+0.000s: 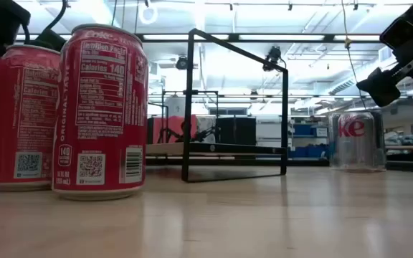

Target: Place canned beverage on shelf

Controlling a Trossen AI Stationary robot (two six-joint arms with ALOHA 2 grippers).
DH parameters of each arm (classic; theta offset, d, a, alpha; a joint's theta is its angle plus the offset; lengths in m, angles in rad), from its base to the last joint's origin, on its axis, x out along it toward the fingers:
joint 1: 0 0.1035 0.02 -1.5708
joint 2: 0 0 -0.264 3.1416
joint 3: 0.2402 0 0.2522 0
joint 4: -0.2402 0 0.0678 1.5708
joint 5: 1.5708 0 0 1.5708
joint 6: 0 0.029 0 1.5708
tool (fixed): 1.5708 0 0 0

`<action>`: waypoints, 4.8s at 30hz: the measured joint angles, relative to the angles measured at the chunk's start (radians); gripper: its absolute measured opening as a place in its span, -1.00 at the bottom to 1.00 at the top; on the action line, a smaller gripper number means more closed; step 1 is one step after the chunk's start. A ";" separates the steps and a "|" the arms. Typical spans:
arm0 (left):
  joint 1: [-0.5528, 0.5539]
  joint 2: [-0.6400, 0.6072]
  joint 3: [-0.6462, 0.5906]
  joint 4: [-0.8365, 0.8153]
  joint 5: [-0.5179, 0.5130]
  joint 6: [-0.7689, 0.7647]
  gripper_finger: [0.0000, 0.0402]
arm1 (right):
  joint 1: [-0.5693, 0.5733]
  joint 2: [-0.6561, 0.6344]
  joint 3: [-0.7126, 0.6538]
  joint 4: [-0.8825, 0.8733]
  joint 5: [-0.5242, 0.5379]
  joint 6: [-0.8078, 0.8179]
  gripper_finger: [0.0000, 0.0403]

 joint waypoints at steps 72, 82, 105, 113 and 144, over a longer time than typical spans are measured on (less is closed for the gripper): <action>0.000 0.000 0.000 0.254 -0.017 -0.546 -0.86 | 0.000 0.000 0.000 0.000 0.000 0.000 0.72; 0.001 0.000 0.000 0.304 -0.106 -0.440 -0.86 | 0.000 0.000 0.000 0.000 0.000 0.000 0.72; 0.023 0.001 0.000 0.502 -0.239 -0.871 -0.86 | 0.000 0.000 0.000 0.124 0.077 -0.108 0.72; 0.023 0.009 0.109 0.649 -0.236 -0.655 -0.86 | -0.001 0.005 0.000 0.574 0.254 0.173 0.72; 0.050 0.451 0.935 -0.252 -0.142 -0.497 -0.69 | -0.101 0.783 0.600 0.651 0.258 -0.008 0.72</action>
